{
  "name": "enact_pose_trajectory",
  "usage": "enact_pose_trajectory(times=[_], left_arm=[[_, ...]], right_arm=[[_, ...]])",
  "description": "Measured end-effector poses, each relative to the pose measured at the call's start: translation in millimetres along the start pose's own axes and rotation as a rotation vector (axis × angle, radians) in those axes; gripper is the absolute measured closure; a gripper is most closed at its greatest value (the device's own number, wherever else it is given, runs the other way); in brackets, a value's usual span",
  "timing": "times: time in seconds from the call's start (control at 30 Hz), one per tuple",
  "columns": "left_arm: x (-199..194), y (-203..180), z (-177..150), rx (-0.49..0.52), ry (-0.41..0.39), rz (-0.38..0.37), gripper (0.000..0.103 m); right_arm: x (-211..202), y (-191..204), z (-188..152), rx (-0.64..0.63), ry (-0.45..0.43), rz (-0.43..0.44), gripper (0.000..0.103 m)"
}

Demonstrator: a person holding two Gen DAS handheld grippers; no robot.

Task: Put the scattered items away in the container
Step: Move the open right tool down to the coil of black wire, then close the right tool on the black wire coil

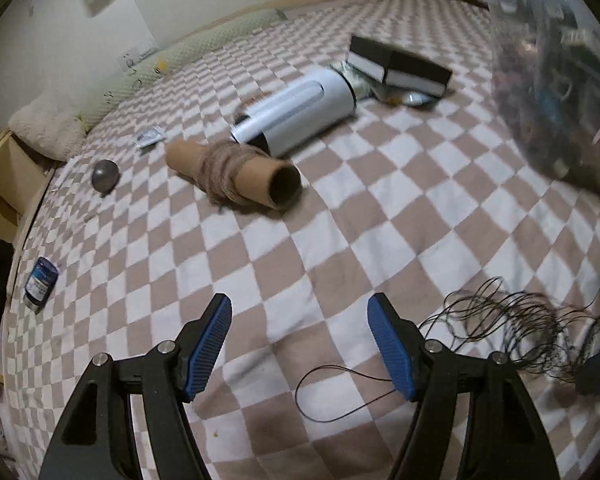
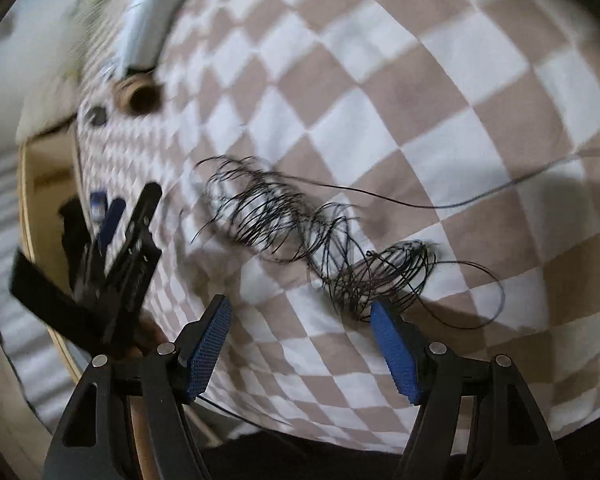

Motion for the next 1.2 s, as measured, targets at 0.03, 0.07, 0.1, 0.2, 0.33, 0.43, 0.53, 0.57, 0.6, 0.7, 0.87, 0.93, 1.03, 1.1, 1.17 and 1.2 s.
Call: enact_pose_trajectory(times=[0.03,0.07,0.1,0.2,0.33,0.43,0.53,0.57,0.6,0.7,0.87,0.93,1.03,1.1,1.17,1.2], left_arm=[[5,-1,-2,0.010,0.001,-0.005,0.033],[9,-3,-4,0.021,0.003,-0.012,0.032],[14,-6,-6,0.039,0.010,-0.024,0.032],[24,-17,-17,0.085,0.033,-0.068,0.032],[19,-26,-18,0.079,0.013,-0.168,0.032],[15,-40,-22,0.093,0.021,-0.250,0.032],[11,-56,-24,0.115,0.024,-0.308,0.032],[9,-61,-25,0.122,0.024,-0.326,0.032],[7,-66,-27,0.129,0.023,-0.344,0.032],[1,-78,-30,0.145,0.021,-0.400,0.032],[-4,-78,-33,0.105,0.020,-0.486,0.032],[-5,-74,-34,0.077,0.020,-0.515,0.032],[-7,-69,-37,0.058,0.019,-0.533,0.032],[-10,-66,-39,0.050,0.015,-0.546,0.032],[-14,-63,-43,0.049,0.015,-0.558,0.032],[-16,-59,-44,0.047,0.016,-0.559,0.032]], right_arm=[[0,0,2,0.020,0.001,0.009,0.031],[0,2,4,0.028,-0.002,0.014,0.031],[-2,4,7,0.026,-0.007,0.014,0.031],[-5,12,13,0.008,-0.025,0.013,0.031],[-5,17,24,0.024,-0.031,0.019,0.031],[-2,21,35,0.020,-0.039,0.013,0.031],[1,25,44,0.011,-0.035,0.010,0.031],[1,27,46,0.008,-0.033,0.008,0.031],[3,30,48,0.000,-0.031,0.001,0.031],[5,40,52,-0.052,-0.059,-0.053,0.031],[13,55,54,-0.144,-0.093,-0.155,0.031],[18,58,54,-0.175,-0.095,-0.198,0.031],[25,65,52,-0.241,-0.101,-0.284,0.031],[29,69,50,-0.278,-0.111,-0.335,0.031],[32,72,49,-0.298,-0.126,-0.378,0.031],[34,73,49,-0.305,-0.132,-0.394,0.031]])
Point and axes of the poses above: each gripper's, at about its wrist camera, not at the fingertips, and x roughly the way its jaws point, y to its left, z to its top, the point moved 4 cm from there along x, roughly the way its jaws point, and after that the axes turned 6 degrees about -z, right-handed, at the moved point
